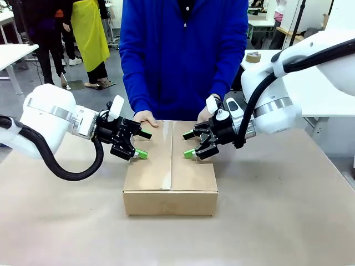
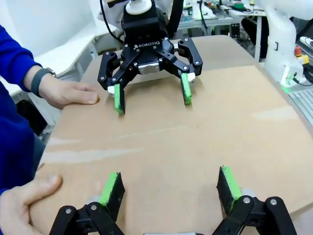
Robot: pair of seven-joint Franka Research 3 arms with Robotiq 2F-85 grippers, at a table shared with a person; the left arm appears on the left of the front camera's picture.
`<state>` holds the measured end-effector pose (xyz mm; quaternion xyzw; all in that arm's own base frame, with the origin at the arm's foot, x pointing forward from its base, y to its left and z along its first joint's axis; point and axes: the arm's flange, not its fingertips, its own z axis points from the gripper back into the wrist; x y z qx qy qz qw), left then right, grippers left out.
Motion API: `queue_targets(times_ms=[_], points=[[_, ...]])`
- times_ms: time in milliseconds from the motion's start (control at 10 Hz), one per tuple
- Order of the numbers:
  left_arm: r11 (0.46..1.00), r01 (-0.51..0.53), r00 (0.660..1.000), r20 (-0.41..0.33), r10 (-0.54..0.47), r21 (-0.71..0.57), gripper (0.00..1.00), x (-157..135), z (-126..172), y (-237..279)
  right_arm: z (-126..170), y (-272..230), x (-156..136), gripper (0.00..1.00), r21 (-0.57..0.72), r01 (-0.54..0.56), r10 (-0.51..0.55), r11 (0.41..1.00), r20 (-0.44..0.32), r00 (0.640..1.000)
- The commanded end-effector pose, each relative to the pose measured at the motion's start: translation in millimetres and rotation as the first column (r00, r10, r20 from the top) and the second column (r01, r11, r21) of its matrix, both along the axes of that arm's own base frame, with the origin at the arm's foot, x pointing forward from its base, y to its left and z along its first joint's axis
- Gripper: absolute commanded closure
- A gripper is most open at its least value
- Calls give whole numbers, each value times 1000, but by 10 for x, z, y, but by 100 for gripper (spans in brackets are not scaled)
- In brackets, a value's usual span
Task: Pack the gift set into the box.
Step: Press and hold the closed box until the human finishes sealing it.
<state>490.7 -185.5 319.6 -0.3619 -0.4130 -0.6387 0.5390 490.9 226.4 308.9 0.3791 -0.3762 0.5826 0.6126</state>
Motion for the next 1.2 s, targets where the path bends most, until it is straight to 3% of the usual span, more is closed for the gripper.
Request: queue_targets(times_ms=[0,400,600,700,1100], points=[[1000,-11,1000,-22,12,20,0,65,21,-71,-111,-64,106,0,-20,-14,13,1000,-77,997],[997,-10,999,-41,13,76,0,69,-98,-140,-128,-362,81,0,-11,6,-7,1000,-139,990],[995,-26,997,-73,34,99,0,88,-116,-132,-208,-301,57,0,-47,-20,13,999,-131,991],[999,-16,999,-41,18,35,0,54,-9,-110,-39,-298,100,0,43,-2,6,999,-93,996],[999,-16,999,-41,18,35,0,54,-9,-110,-39,-298,100,0,43,-2,6,999,-93,996]])
